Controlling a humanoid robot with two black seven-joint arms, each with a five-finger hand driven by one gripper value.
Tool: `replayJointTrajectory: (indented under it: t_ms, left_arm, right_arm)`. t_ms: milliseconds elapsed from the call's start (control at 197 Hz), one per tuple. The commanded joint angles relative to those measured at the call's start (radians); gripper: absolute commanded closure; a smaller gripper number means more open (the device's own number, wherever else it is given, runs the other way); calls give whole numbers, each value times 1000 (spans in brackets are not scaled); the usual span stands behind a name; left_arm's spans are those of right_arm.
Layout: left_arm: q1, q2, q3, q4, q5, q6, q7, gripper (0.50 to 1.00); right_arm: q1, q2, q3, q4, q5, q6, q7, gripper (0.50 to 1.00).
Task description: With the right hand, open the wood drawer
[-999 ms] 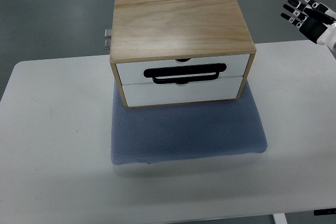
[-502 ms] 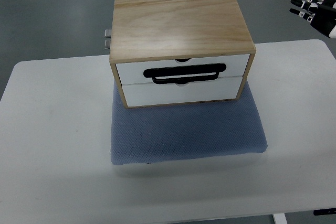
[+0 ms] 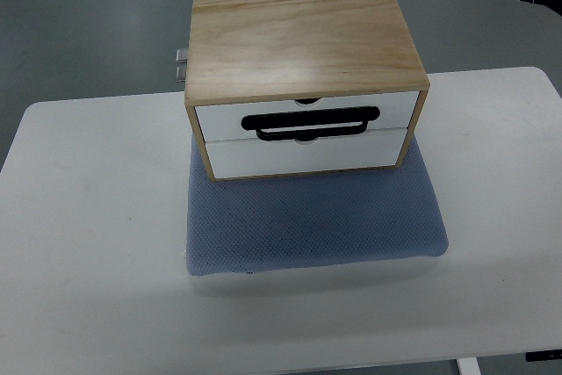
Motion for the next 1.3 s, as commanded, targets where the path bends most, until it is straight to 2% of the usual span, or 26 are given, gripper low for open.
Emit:
replayJointTrajectory:
  t_ms: [0, 132, 259, 390, 512, 619, 847, 999, 1293]
  left_arm:
    - [0, 0, 0, 0, 0, 0, 0, 500]
    - [0, 0, 0, 0, 0, 0, 0, 500]
    - [0, 0, 0, 0, 0, 0, 0, 500]
    - [0, 0, 0, 0, 0, 0, 0, 500]
    - [0, 0, 0, 0, 0, 0, 0, 500]
    - [0, 0, 0, 0, 0, 0, 0, 500]
    - [0, 0, 0, 0, 0, 0, 0, 500]
    - [0, 0, 0, 0, 0, 0, 0, 500]
    - [0, 0, 0, 0, 0, 0, 0, 500]
  right_arm:
    - [87, -46, -90, 85, -20, 62, 26, 558]
    - [185, -87, -156, 173, -80, 134, 28, 556]
    - [231, -135, -156, 301, -213, 134, 28, 558]
    - [271, -133, -152, 440, -374, 134, 26, 556]
    - [302, -118, -152, 521, -448, 134, 15, 556]
    - [317, -46, -152, 526, -490, 131, 3, 558]
    - [311, 121, -153, 510, -598, 8, -60, 556]
    - [300, 146, -159, 486, -605, -35, -63, 556]
    - [262, 221, -161, 392, -641, -40, -74, 556]
